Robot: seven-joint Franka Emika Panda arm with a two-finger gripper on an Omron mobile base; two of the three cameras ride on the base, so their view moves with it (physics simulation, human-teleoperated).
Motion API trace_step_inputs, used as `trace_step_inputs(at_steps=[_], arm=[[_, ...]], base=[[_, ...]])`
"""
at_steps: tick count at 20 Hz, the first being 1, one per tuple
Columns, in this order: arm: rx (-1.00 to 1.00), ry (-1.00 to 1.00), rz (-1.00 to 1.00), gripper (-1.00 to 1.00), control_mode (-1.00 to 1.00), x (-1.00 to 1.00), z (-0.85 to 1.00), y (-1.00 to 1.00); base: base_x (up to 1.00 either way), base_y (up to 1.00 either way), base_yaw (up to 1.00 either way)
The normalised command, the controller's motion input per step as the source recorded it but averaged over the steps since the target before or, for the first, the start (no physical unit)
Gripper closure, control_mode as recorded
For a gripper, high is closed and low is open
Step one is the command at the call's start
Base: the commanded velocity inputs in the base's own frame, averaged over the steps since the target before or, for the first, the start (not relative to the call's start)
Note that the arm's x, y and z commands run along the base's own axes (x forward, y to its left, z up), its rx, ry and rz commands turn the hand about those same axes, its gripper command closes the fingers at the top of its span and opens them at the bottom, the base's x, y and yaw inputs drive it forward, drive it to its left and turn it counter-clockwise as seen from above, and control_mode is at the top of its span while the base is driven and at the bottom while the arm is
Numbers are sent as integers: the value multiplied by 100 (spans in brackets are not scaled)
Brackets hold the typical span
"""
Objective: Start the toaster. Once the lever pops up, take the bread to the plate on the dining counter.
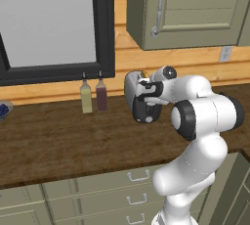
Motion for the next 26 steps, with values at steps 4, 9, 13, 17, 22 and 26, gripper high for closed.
trace_step_inputs(at_steps=[4,9,13,17,22,26], arm=[[0,0,0,-100,-100,0,0,0],[0,0,0,-100,-100,11,1,0],[0,0,0,-100,-100,19,2,0],[0,0,0,-100,-100,11,1,0],[0,0,0,-100,-100,11,0,0],[0,0,0,-100,-100,15,0,0]], base=[[0,0,0],[0,0,0],[0,0,0],[0,0,0],[0,0,0],[0,0,0]])
